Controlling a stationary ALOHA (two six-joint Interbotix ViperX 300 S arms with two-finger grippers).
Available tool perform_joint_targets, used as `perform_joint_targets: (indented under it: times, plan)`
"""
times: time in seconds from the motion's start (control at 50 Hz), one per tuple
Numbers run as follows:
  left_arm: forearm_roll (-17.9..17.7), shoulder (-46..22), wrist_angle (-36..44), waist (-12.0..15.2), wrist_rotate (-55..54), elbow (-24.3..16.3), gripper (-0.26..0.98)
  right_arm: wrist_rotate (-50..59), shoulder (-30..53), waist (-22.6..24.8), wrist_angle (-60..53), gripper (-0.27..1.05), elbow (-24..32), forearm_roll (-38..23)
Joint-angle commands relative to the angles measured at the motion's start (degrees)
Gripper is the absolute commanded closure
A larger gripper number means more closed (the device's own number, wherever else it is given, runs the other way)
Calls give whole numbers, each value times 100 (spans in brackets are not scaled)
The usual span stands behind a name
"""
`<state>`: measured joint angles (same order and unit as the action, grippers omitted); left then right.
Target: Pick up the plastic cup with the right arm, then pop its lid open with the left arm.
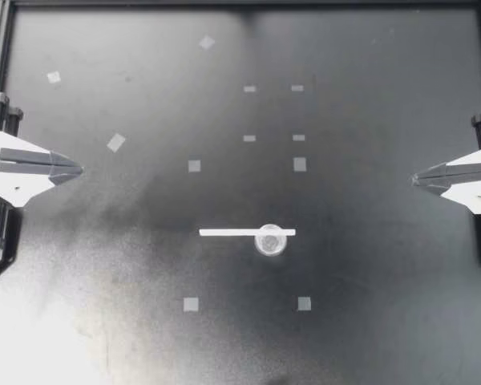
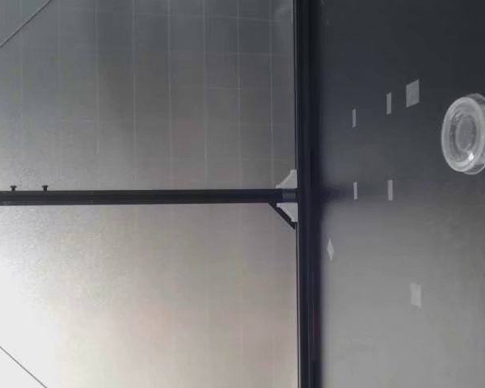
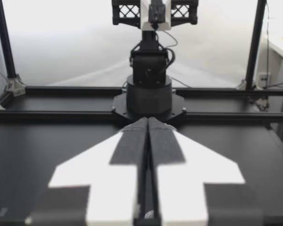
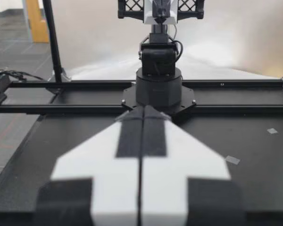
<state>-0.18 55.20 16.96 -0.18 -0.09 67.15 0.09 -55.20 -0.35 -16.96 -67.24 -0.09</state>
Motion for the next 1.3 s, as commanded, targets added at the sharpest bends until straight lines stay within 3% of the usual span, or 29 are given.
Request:
perform_joint_targets:
  times: [0.0, 0.08, 0.2, 0.26, 0.44, 0.54, 0.7, 0.76, 1.02, 1.28]
  plan:
    - [-9, -62, 9, -70, -70, 334, 67, 0, 44, -18, -9, 76, -35, -9]
    - [-132, -79, 53, -70, -123, 554, 78, -35, 79, -26, 0, 88, -220, -9]
    - [-703, -246, -97, 26, -123, 563, 81, 35, 202, -18, 9, 90, -448, -9]
    - [-870, -510, -308, 70, -53, 299, 81, 149, 404, -18, 70, 90, -510, 26]
    - [-853, -2145, -1072, 79, 123, -923, 81, 853, 1635, -18, 70, 83, -466, 62]
    - [-853, -3059, -870, 70, 211, -1283, 81, 1143, 2382, 0, -281, 64, -439, 18]
    - [-791, -4447, -141, -18, 255, -1714, 81, 1274, 3709, 132, -1635, 8, -431, -26]
    - [-694, -4843, 97, -88, 272, -1881, 81, 1318, 4192, 141, -2074, -3, -404, -18]
    - [-404, -5836, 360, -158, 387, -2312, 81, 1652, 6249, 141, -3287, 4, 88, -26]
    - [-396, -5994, 396, -158, 431, -2320, 81, 1591, 6855, 132, -3305, 4, 571, -18]
